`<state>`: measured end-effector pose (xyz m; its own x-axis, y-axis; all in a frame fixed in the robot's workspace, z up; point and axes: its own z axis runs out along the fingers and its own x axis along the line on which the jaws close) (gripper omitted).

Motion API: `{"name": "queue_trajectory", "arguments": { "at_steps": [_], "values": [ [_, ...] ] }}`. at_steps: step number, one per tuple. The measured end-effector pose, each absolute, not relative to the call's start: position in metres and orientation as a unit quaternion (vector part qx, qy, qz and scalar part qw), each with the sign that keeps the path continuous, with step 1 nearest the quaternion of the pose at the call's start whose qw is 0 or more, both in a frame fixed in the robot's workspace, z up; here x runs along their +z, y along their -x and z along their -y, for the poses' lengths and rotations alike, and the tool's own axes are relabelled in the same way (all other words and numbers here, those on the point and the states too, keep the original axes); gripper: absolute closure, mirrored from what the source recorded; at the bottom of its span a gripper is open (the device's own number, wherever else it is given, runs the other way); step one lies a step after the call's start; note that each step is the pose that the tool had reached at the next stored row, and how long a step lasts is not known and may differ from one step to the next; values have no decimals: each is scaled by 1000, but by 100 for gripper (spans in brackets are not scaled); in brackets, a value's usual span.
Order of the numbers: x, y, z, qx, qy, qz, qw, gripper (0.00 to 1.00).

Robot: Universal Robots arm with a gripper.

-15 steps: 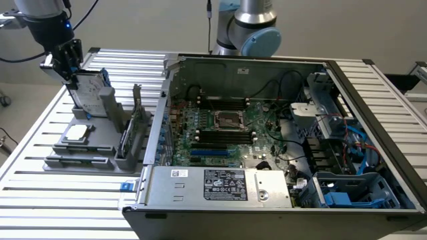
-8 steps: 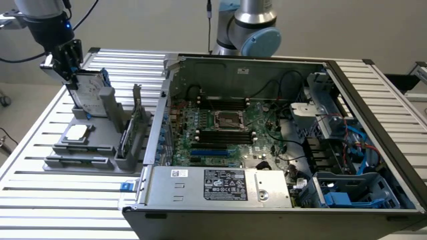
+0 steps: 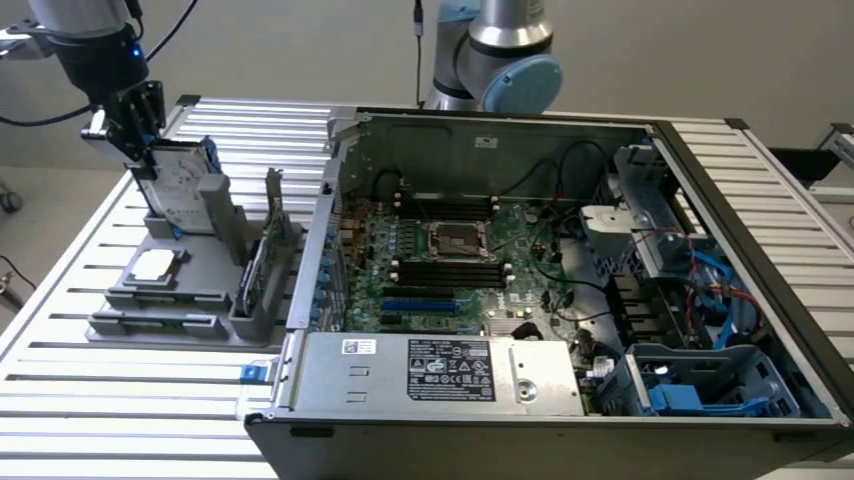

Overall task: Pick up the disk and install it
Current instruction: 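Pick up the disk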

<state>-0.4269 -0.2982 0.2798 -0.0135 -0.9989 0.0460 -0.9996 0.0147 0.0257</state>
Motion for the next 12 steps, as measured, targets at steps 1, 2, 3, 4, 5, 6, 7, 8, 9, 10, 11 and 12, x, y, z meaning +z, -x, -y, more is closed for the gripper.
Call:
{"name": "queue_trajectory", "arguments": {
  "at_steps": [1, 2, 3, 4, 5, 6, 7, 8, 9, 10, 11, 12],
  "values": [
    [280, 427, 298, 7, -702, 712, 26, 68],
    [280, 427, 298, 7, -702, 712, 26, 68],
    [280, 427, 298, 7, -702, 712, 26, 68],
    [280, 427, 298, 7, -702, 712, 26, 68],
    [280, 427, 298, 8, -702, 712, 26, 68],
    [280, 427, 298, 8, -702, 712, 26, 68],
    [280, 427, 298, 8, -702, 712, 26, 68],
    [279, 427, 298, 8, -702, 712, 26, 68],
    [280, 427, 298, 8, -702, 712, 26, 68],
    [280, 427, 298, 8, -702, 712, 26, 68],
    [279, 427, 298, 8, -702, 712, 26, 68],
    [279, 427, 298, 8, -702, 712, 26, 68]
  ]
}}
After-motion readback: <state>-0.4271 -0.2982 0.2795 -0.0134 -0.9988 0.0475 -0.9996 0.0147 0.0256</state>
